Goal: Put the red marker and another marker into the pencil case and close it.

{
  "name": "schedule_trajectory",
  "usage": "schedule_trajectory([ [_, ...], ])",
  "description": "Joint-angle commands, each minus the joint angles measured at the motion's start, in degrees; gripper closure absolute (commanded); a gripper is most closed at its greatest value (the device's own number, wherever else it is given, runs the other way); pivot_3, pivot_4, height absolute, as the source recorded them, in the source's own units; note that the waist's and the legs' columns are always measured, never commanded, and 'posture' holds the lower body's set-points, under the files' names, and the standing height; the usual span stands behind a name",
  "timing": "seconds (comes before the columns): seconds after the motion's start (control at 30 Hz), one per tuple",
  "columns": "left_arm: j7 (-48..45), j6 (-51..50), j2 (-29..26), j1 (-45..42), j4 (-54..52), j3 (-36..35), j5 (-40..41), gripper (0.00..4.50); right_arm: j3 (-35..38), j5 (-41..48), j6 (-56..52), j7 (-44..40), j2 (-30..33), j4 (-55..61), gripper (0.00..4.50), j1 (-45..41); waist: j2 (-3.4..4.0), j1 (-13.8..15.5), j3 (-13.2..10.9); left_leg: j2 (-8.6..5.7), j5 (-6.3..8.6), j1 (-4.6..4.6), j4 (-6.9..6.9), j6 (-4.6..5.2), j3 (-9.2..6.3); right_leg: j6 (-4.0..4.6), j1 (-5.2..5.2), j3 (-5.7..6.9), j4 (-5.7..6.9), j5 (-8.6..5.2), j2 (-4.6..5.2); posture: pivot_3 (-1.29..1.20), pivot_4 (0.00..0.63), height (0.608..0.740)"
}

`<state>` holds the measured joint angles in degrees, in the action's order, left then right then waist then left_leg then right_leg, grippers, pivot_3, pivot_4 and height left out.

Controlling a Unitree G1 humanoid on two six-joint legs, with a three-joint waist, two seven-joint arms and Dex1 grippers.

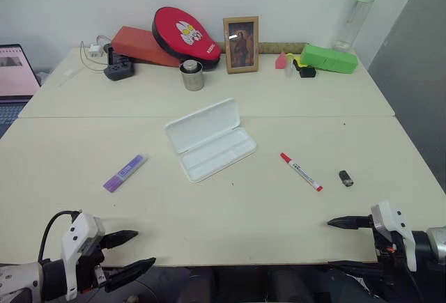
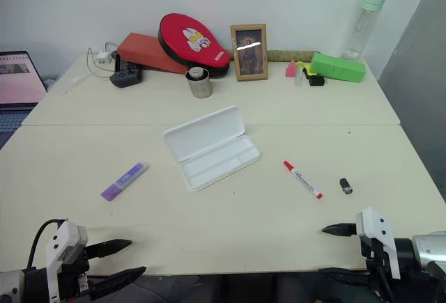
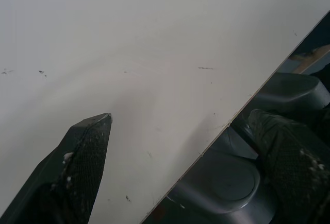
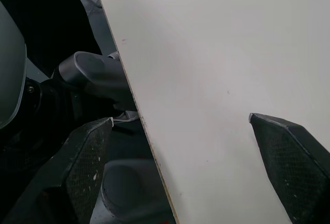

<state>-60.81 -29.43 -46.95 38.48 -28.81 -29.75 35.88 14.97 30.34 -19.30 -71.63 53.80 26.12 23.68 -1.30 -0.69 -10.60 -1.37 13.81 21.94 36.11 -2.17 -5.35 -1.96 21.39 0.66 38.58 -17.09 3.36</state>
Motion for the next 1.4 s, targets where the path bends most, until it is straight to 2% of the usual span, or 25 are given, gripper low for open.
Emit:
schedule_trajectory([
  [0.03, -0.5, -0.1, 0.2, -0.3, -0.3, -2.3, 1.0, 0.0, 1.4, 0.2, 1.1, -0.8, 0.2, 0.1, 0.05, 0.1, 0.0, 0.0, 0.0, 0.01, 0.0, 0.0, 0.0, 0.0, 0.0, 0.0, 0.0, 0.0, 0.0, 0.0, -0.01, 0.0, 0.15, 0.74],
  [0.83, -0.5, -2.7, -0.4, -1.6, -1.5, -1.8, 1.3, 0.0, 1.2, 0.5, 2.3, -1.4, 0.0, -0.3, 0.05, 0.5, 0.0, 0.4, 0.0, 0.04, 0.04, -0.02, 0.0, -0.06, 0.02, 0.03, 0.0, -0.02, -0.01, -0.01, -0.05, 0.0, 0.15, 0.74],
  [1.0, 0.7, -3.5, -0.6, -4.5, -1.9, -1.3, 1.8, 0.0, 0.9, 1.8, 1.5, -0.6, -0.6, 0.7, 0.05, -1.3, 0.0, 0.4, 0.0, 0.05, 0.05, -0.01, 0.0, -0.06, 0.01, 0.03, 0.0, -0.02, -0.01, -0.02, -0.06, 0.0, 0.15, 0.74],
  [1.1, 3.4, -5.0, -1.1, -10.9, -2.3, 2.1, 2.1, 0.0, 0.6, 5.8, -1.3, 1.6, -1.6, 3.2, 0.05, -5.5, 0.0, 0.4, 0.0, 0.05, 0.05, -0.02, 0.0, -0.06, 0.0, 0.03, -0.01, -0.02, 0.0, -0.02, -0.08, 0.0, 0.15, 0.74],
  [1.2, 8.1, -7.3, 0.1, -22.3, -2.0, 9.4, 1.6, 0.0, -0.8, 10.9, -7.8, 8.7, -2.7, 5.6, 0.05, -17.6, -0.08, 0.4, 0.1, 0.06, 0.04, -0.05, 0.04, -0.07, -0.01, 0.05, 0.0, -0.02, 0.08, 0.03, -0.13, 0.0, 0.15, 0.74],
  [1.23, 9.2, -7.7, 0.6, -25.3, -1.6, 11.7, 1.0, 0.0, -1.1, 11.3, -8.9, 10.7, -2.8, 5.8, 0.05, -20.5, -0.03, 0.4, 0.0, 0.13, 0.08, -0.08, 0.01, -0.1, 0.01, 0.26, -0.03, -0.06, -0.02, 0.13, -0.21, 0.0, 0.15, 0.74],
  [1.4, 13.4, -9.4, 4.1, -37.3, 1.6, 19.9, -0.4, 0.0, -3.9, 10.1, -13.9, 16.9, -3.4, 5.5, 0.05, -28.5, -0.08, 0.6, 0.0, 0.04, 0.08, 0.01, 0.04, -0.12, 0.03, 0.24, 0.0, 0.0, 0.01, 0.19, -0.28, 0.0, 0.15, 0.74],
])
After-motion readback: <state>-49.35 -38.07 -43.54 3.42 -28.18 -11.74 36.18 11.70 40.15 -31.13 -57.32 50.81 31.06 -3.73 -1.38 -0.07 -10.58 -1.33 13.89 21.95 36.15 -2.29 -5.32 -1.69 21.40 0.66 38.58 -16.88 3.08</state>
